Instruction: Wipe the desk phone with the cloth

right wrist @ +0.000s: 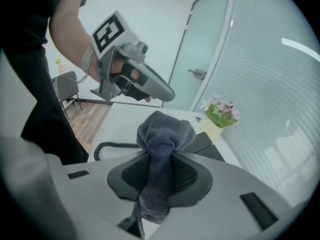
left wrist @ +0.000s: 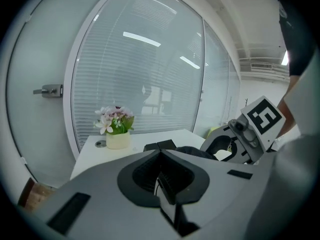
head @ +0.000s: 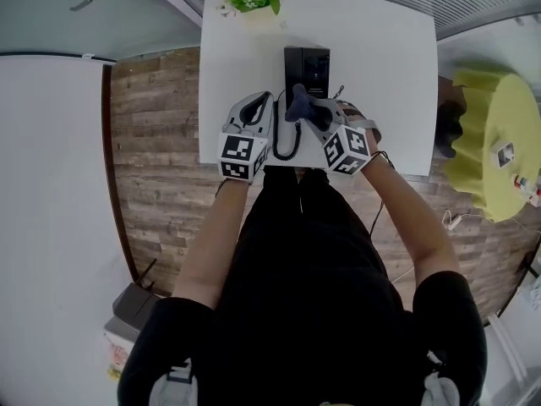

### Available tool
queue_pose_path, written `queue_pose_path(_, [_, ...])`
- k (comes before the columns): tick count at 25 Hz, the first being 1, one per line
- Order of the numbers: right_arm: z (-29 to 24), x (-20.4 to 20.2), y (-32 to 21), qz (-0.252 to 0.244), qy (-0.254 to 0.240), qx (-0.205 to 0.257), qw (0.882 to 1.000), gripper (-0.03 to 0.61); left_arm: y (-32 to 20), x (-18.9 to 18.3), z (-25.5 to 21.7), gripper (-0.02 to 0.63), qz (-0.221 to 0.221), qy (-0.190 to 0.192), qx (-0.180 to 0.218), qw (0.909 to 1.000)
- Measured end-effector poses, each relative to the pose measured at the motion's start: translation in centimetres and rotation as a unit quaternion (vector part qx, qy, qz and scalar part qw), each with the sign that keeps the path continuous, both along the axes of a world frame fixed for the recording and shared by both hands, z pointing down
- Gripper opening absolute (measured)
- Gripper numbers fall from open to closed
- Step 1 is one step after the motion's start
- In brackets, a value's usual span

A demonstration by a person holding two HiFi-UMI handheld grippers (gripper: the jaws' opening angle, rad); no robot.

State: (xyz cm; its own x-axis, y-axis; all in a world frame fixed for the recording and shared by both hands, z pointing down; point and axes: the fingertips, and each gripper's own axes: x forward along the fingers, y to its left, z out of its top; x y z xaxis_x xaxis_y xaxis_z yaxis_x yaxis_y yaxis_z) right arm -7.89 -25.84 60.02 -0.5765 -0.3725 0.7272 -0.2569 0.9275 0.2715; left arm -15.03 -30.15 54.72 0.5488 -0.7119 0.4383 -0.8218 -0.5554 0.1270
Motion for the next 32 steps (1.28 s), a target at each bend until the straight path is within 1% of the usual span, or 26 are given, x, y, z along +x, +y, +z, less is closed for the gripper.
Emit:
queue_pose_path(2, [-2.5,0.8,-0.5,0.025,-0.028,0.012,0.999,0.104,0.3,0.2,-1.8,0.008,0.008,0.001,0.017,0.9998])
queue_pose_path(6, [-7.1,1.9,-0.8,0.053,-0.07,0.035,0.995,0.104,0.8,0.8,-5.5,0.008,0.03,0.0,0.049,0.9983])
queue_pose_path(9, [-10.6,2.3,-0.8,0.072,-0.108,0.047,0.99,0.104,1.0,1.4,-8.4,0.008,0.048,0.005,0.071,0.9963])
queue_pose_path(11, [-13.2,2.6,-0.7,0.086,-0.14,0.055,0.985,0.104,1.4,2.0,-10.4,0.008,0.06,0.01,0.085,0.9945])
queue_pose_path(14, [-17.0,3.2,-0.3,0.112,-0.203,0.058,0.971,0.106,2.5,2.9,-13.3,0.009,0.077,0.022,0.101,0.9916])
queue_pose_path(17, [-20.8,4.0,-0.3,0.135,-0.266,0.063,0.952,0.104,3.2,3.9,-16.1,0.008,0.094,0.035,0.118,0.9879])
queue_pose_path(20, [-24.0,5.0,-0.6,0.153,-0.318,0.071,0.933,0.106,3.3,4.9,-18.4,0.008,0.104,0.044,0.136,0.9842])
queue_pose_path(22, [-25.7,5.8,-0.8,0.161,-0.342,0.077,0.923,0.104,3.2,5.6,-19.8,0.009,0.112,0.051,0.147,0.9815])
queue_pose_path(27, [-28.4,7.0,-1.2,0.168,-0.371,0.095,0.908,0.104,2.9,7.1,-22.6,0.008,0.127,0.065,0.169,0.9753])
queue_pose_path(32, [-29.4,7.2,-1.6,0.168,-0.39,0.099,0.9,0.104,2.5,7.8,-23.8,0.008,0.135,0.071,0.183,0.9713])
